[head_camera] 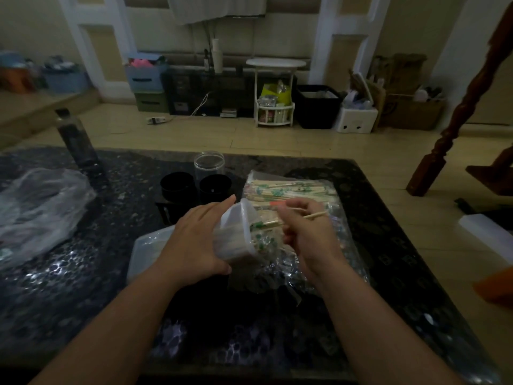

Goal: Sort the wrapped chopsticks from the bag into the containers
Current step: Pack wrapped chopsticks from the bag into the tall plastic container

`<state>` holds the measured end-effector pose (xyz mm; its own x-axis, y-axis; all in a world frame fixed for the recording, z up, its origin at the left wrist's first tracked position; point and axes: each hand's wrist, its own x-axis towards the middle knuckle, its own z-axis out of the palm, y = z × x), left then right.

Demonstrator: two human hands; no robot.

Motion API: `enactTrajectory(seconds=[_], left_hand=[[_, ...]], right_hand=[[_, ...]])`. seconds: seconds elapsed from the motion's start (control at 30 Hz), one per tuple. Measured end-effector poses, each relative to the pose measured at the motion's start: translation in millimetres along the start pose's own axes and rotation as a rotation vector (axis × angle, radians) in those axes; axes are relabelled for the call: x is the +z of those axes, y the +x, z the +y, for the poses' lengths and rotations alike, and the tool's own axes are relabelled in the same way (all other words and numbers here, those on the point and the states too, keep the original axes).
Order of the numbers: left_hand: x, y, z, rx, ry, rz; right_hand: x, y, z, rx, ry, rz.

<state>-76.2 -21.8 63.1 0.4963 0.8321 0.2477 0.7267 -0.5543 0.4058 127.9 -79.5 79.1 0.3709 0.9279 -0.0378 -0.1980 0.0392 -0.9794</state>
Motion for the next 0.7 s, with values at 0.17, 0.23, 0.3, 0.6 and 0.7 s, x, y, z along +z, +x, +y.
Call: enactTrajectory(seconds=[0.17,0.23,0.3,0.6,0.7], left_hand=[[0,0,1,0.008,-0.003,0.003],[0,0,2,0.010,0.009,0.001],[1,0,2,0.011,0.014,-0.005],[0,0,1,0.022,-0.011,0.015],[-1,-1,2,0.019,-0.017,0.018]], right_hand=[[0,1,-1,-0.052,-0.027,0.080],[1,-1,6,-0.005,-0.226,-0.035],[0,-1,11,-0.030,-0.311,0.051],[5,-6,5,-0.001,-0.511,-0.128],[3,-6,7,-0.058,-0.520,-0.012]])
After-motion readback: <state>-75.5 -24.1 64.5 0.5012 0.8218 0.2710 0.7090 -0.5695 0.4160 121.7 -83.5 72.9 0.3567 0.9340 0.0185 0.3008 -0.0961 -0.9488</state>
